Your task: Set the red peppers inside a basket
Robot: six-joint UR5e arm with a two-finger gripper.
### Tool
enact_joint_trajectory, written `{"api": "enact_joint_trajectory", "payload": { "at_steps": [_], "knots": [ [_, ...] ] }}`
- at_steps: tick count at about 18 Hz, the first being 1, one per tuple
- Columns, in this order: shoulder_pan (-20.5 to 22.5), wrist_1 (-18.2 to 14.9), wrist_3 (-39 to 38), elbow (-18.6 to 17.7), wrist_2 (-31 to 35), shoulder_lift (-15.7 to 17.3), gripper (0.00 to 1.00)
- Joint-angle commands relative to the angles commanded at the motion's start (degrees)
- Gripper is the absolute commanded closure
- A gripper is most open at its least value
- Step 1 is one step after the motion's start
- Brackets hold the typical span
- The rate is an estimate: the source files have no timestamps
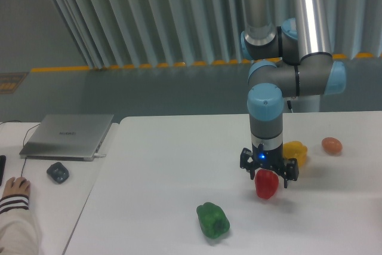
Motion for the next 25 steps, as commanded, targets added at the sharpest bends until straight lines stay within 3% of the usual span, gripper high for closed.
{"api": "enact_joint_trajectory", "payload": {
  "at_steps": [4, 5, 14, 18, 20, 22, 25],
  "knots": [
    [-0.1, -0.1, 0.2, 0.0, 0.0, -0.5, 0.02],
    [-0.1, -0.2, 0.2, 0.0, 0.0, -0.5, 0.13],
    [-0.9, -0.4, 0.9, 0.3, 2.0, -0.8, 0.42],
    [-0.7, -1.6, 1.2, 2.0, 2.2, -0.3, 0.42],
    [-0.5, -4.6, 1.4, 4.4, 3.2, -0.2, 0.43],
    [-0.4, -7.4, 6.2, 6.4, 6.1, 0.7, 0.43],
    [1.7, -7.3, 16.1, 6.9, 8.3, 1.5, 0.43]
  ]
}}
